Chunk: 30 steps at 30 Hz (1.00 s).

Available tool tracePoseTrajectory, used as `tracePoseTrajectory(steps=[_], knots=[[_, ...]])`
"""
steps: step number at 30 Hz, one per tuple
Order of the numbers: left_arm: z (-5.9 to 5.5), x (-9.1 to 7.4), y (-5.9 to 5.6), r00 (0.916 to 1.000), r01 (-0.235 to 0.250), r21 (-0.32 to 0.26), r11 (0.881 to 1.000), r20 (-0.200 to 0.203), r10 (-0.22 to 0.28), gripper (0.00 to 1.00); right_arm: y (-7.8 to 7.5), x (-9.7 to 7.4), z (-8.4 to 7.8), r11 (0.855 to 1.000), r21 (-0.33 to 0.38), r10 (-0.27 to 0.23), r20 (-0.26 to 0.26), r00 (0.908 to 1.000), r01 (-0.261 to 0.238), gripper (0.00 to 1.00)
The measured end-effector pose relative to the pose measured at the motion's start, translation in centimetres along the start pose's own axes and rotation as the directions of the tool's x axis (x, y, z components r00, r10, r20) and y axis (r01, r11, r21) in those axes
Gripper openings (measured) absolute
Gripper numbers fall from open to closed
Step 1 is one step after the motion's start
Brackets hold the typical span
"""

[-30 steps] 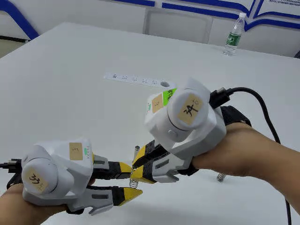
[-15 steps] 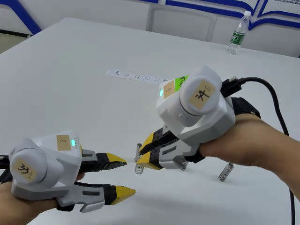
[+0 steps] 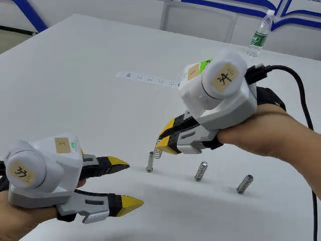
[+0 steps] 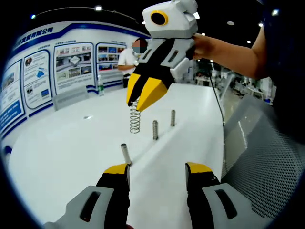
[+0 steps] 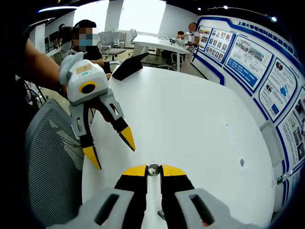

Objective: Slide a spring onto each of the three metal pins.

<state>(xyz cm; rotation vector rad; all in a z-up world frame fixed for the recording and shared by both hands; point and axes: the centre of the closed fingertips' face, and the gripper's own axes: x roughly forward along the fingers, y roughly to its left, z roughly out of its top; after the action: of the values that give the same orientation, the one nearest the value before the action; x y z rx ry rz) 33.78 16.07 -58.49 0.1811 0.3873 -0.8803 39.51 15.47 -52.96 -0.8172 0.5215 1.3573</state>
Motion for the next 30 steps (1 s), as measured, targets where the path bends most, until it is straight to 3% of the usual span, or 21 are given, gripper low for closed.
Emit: tracePoseTrajectory(steps=[8,30], knots=[[0.0,0.0,0.2,1.0,-0.007,-0.014,1.0,0.001,0.007,0.51,-1.3,1.5,-0.5,1.0,0.022,-0.01,-0.016,0.9998,0.011,0.11],[-0.6,-0.2,0.7,0.9997,-0.024,-0.047,0.999,0.0,0.024,0.56,-1.4,3.5,-1.6,0.999,0.047,0.019,-0.043,0.9989,-0.017,0.11]])
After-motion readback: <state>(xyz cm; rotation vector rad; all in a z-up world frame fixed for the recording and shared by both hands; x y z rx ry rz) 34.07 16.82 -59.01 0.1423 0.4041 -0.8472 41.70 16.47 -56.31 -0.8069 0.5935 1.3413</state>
